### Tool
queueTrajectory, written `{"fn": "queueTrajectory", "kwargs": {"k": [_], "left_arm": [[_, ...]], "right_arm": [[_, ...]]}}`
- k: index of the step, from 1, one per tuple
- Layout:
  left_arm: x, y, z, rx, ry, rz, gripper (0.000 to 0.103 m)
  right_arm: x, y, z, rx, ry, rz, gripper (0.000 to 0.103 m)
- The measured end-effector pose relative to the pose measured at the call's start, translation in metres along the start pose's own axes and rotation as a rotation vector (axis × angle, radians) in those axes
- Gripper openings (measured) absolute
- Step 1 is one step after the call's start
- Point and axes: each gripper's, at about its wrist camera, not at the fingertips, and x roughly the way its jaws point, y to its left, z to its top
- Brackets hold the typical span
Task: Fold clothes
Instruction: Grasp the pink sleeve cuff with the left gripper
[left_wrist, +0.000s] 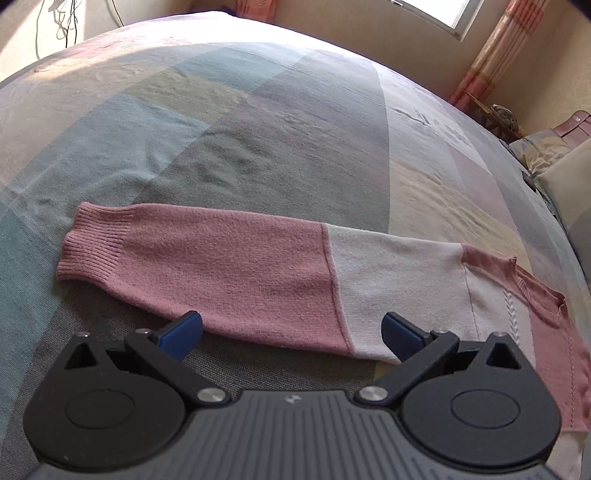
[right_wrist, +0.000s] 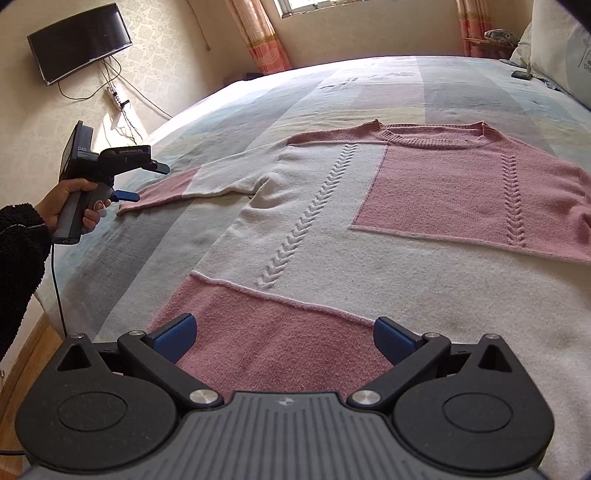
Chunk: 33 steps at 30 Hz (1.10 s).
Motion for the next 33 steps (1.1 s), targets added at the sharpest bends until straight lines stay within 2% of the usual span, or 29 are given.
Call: {"fn": "queueTrajectory", "kwargs": {"k": [3,7,9,15,20,23,29,33], "left_arm": [[0.001,0.002,-0.007,-0.015,0.009,-0.013,0.102],[0.002,0.005,-0.015,-0.034,0.02,-0.03,0.102],[0.003,0.006,-0.02,-0.043,0.022,-0.04,0.102],[0.009,0.02,-0.036,-0.024,-0.115,-0.114,0.102],[0.016,0.021,-0.032,0.011,-0.197,-0.123,0.102],[0.016,0.023,-0.035,-0.045,-0.236,-0.134,0.102],[0.02,0.03,-0.035,-0.045,-0.294,-0.169,0.102],[0.033,0.054,-0.016,-0.194,-0.345,-0.181,0.102]], "right_arm": [[-0.016,0.019,0.024,-0.059,-0.007,0.025,0.103],[-0.022,0.046,0.052,-0.131,-0.069,0.052,0.103],[-0.016,0.047,0.052,-0.111,-0.082,0.101,0.103],[0.017,0.018,0.036,0.052,-0.02,0.198,0.103],[0.016,-0.003,0.036,0.125,-0.069,0.189,0.103],[0.013,-0.01,0.036,0.15,-0.09,0.196,0.103],[0.017,-0.009,0.034,0.131,-0.09,0.172,0.103],[0.019,-0.008,0.032,0.121,-0.089,0.167,0.103]]}}
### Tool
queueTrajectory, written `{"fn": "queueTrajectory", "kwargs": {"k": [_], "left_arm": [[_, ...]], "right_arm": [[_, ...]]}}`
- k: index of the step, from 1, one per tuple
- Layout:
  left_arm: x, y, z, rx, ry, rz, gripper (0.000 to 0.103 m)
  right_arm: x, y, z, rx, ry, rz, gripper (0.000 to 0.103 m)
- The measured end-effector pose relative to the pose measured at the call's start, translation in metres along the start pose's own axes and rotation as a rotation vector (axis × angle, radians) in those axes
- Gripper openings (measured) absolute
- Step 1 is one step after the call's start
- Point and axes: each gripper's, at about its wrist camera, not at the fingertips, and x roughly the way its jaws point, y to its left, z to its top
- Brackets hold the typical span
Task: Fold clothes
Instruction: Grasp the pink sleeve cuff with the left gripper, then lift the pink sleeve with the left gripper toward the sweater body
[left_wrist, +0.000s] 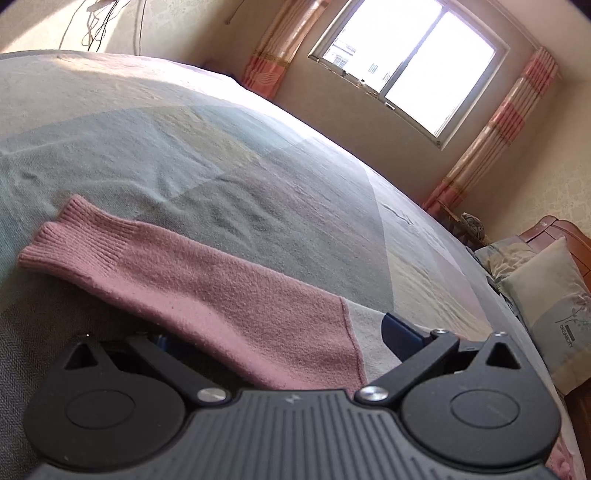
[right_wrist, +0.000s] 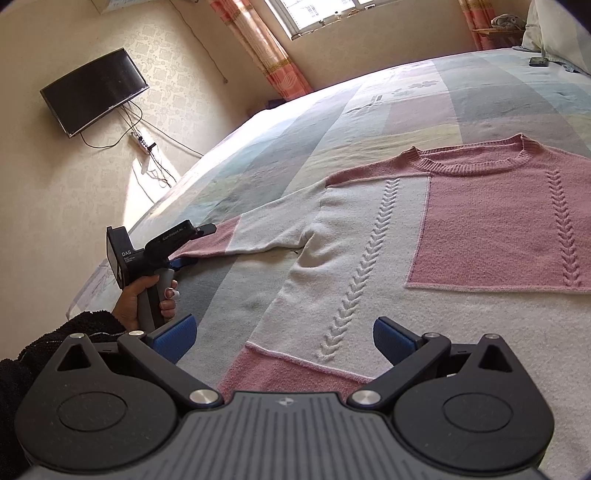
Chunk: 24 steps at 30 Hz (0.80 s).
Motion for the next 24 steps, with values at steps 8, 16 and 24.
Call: {"fn": "queueTrajectory", "kwargs": {"k": [8,16,24], "left_arm": [[0.01,0.003,0.003,-0.028,-0.067,0.006,0.102],[0.021,0.0,0.01,-0.031,-0.05,-0.003,0.102],[0.015,-0.016,0.016,-0.041,-0.09,-0.025,0.102]], "right_arm": [[0.004,-0.005,-0.001,-0.005,-0.003,-0.028,0.103],[0.007,0.0,-0.006,-0.04,0.007,-0.032,0.103],[0.003,-0.001,-0.006,-0.043,-0.003,-0.034,0.103]]}}
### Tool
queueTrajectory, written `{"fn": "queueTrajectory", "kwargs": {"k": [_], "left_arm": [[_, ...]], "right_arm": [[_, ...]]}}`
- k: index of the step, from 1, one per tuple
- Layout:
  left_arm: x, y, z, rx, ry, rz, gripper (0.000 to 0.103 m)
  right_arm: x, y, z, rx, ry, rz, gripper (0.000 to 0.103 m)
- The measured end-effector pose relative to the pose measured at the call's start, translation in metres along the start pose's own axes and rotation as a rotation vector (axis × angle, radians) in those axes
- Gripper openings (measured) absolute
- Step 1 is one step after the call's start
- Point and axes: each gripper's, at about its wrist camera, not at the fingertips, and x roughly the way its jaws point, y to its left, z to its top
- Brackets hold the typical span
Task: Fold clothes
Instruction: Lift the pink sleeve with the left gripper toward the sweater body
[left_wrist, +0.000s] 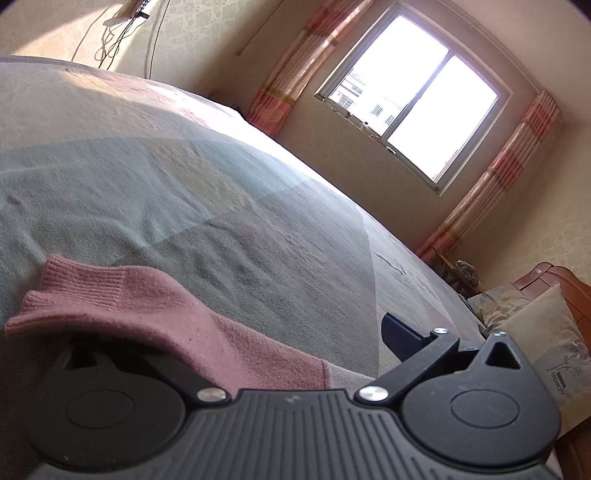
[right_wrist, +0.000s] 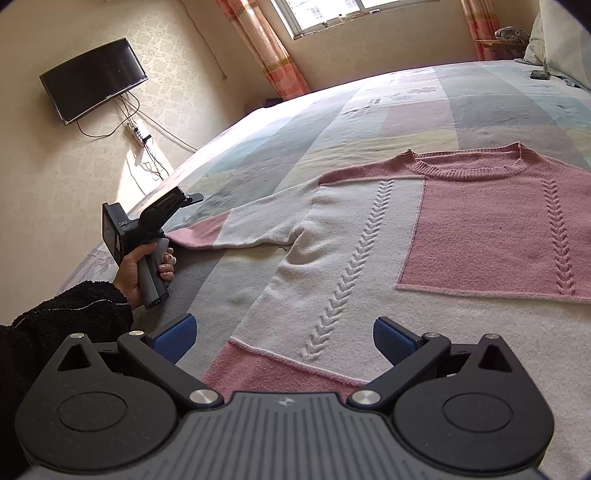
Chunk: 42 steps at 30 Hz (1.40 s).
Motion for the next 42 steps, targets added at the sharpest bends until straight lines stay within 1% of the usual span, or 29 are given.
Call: {"fn": "queueTrajectory", "kwargs": {"k": [7,11,13,18,23,27,34,37,42], "left_arm": [[-0.01,-0.023,0.008,0.013,-0.028,-0.066,0.102],[-0.015,-0.036,0.013,0.02,-0.043,-0.104,0.102],[-0.015,-0.046,0.015,0.029,-0.043,-0.109,0.102],[-0.014,-0.069,0.017,0.042,-0.025,-0.13,0.102],[-0.015,-0.098,0.016,0.058,-0.005,-0.145,0.102],[-0.017,-0.122,0.015,0.073,0.011,-0.164,0.102],[-0.017,-0.164,0.013,0.088,0.036,-0.188,0.102],[-0.017,-0.181,0.009,0.091,0.051,-0.201,0.102],[-0.016,-0.212,0.001,0.109,0.083,-0.211,0.102]], "right_arm": [[0.0,0.001,0.0,-0.013,0.0,0.002,0.103],[0.0,0.006,-0.002,-0.057,0.008,-0.015,0.103],[0.0,0.008,-0.003,-0.077,0.016,-0.021,0.103],[0.003,0.008,-0.006,-0.103,0.062,-0.032,0.103],[0.002,0.002,-0.006,-0.107,0.107,-0.075,0.103],[-0.003,-0.008,-0.005,-0.082,0.132,-0.113,0.103],[-0.029,-0.017,-0.004,-0.076,0.107,-0.153,0.103],[-0.037,-0.023,-0.005,-0.071,0.097,-0.151,0.103],[-0.05,-0.036,-0.006,-0.027,0.079,-0.139,0.103]]}}
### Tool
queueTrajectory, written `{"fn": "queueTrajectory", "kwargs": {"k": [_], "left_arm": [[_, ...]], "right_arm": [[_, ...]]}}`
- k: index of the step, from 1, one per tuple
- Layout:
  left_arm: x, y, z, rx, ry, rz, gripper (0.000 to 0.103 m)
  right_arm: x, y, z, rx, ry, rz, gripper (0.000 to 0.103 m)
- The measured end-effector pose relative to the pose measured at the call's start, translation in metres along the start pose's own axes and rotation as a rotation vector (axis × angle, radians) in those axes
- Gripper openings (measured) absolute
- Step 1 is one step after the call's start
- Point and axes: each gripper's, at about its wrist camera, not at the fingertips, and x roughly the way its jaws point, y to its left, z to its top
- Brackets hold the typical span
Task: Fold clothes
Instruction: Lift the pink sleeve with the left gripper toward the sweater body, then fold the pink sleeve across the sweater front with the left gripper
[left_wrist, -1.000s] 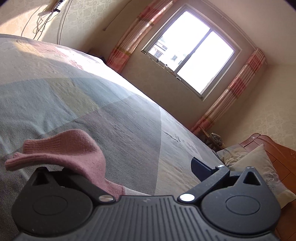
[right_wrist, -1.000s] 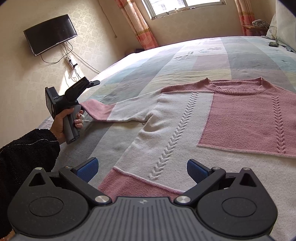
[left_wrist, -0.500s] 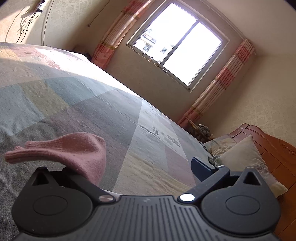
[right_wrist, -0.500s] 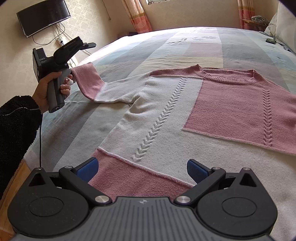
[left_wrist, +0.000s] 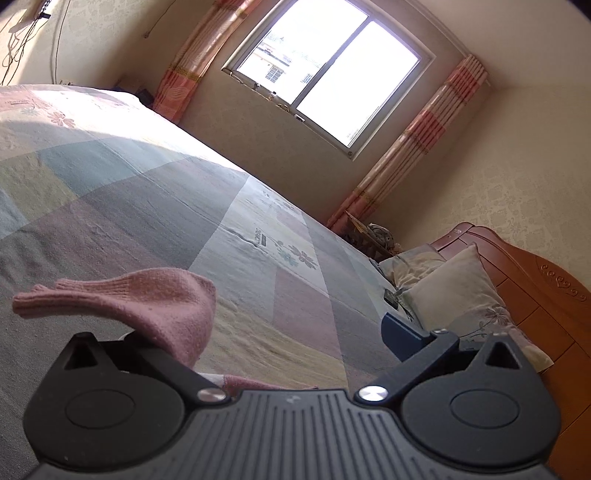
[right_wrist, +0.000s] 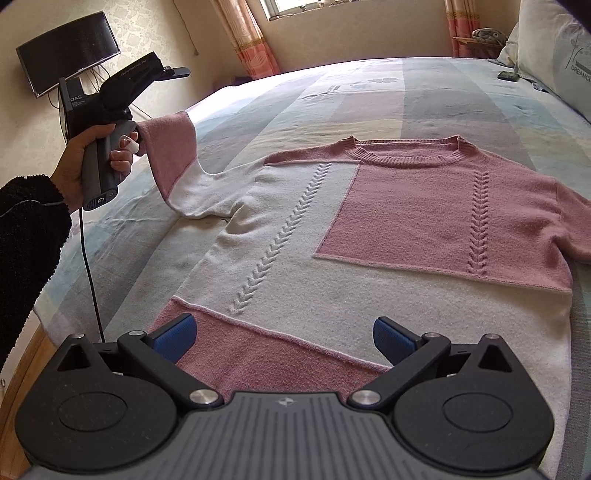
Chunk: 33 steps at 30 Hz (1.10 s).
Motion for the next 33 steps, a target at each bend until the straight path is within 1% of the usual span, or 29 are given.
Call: {"fn": "queueTrajectory", "kwargs": {"k": [6,10,20,30,33], "left_arm": [[0.015,-0.043,-0.005,0.041,0.05,-0.003,0.102],[0.03,-0.07,-0.011,0.087,0.101,0.023,0.102],[0.062,-0.111,-0.034,0.12,0.217,0.049,0.102],[0.087,-0.143,-0.048,0.147,0.26,0.058,0.102],[0.092,-0.153,-0.051,0.158,0.269,0.041,0.102]], "right_arm": [[-0.005,-0.01,-0.008,0.01,0.012,-0.013,0.103],[-0.007,-0.016,-0.013,0.004,0.024,-0.036,0.103],[-0.012,-0.026,-0.023,-0.029,0.068,-0.079,0.103],[-0.023,-0.034,-0.027,-0.026,0.051,-0.092,0.103],[-0.025,-0.035,-0.027,-0.024,0.048,-0.093,0.103]]}}
